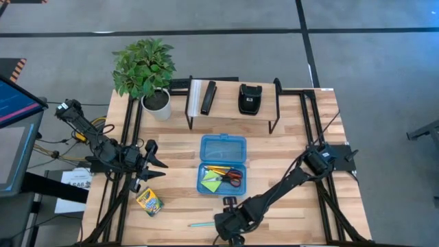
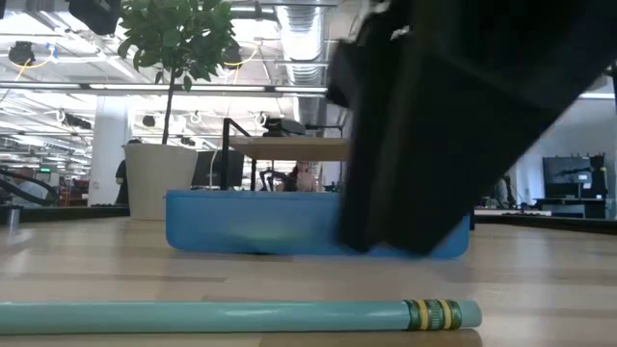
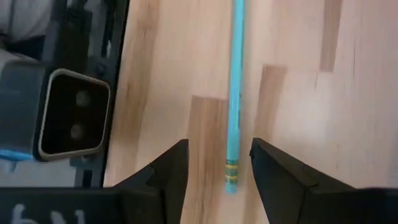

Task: Pack school essentials
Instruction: Put the blue pencil into the blue supply box

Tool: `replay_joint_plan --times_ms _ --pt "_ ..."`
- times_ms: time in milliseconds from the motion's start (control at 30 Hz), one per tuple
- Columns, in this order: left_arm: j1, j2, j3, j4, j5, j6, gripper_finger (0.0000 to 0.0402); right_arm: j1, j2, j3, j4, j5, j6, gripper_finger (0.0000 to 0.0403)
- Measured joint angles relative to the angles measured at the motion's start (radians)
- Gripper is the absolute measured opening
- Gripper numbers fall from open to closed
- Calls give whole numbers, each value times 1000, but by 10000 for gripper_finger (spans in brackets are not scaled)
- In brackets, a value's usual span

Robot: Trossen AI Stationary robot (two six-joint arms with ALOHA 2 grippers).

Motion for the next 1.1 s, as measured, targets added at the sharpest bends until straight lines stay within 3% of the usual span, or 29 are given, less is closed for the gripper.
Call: replay_joint_plan --times_ms 367,800,1100 --pt "0 0 0 0 0 0 107 -4 41 2 -75 26 0 160" --pt "0 0 0 0 0 0 107 -20 41 2 -129 60 -8 14" --pt "0 0 0 0 0 0 107 -31 50 89 -257 65 -36 5"
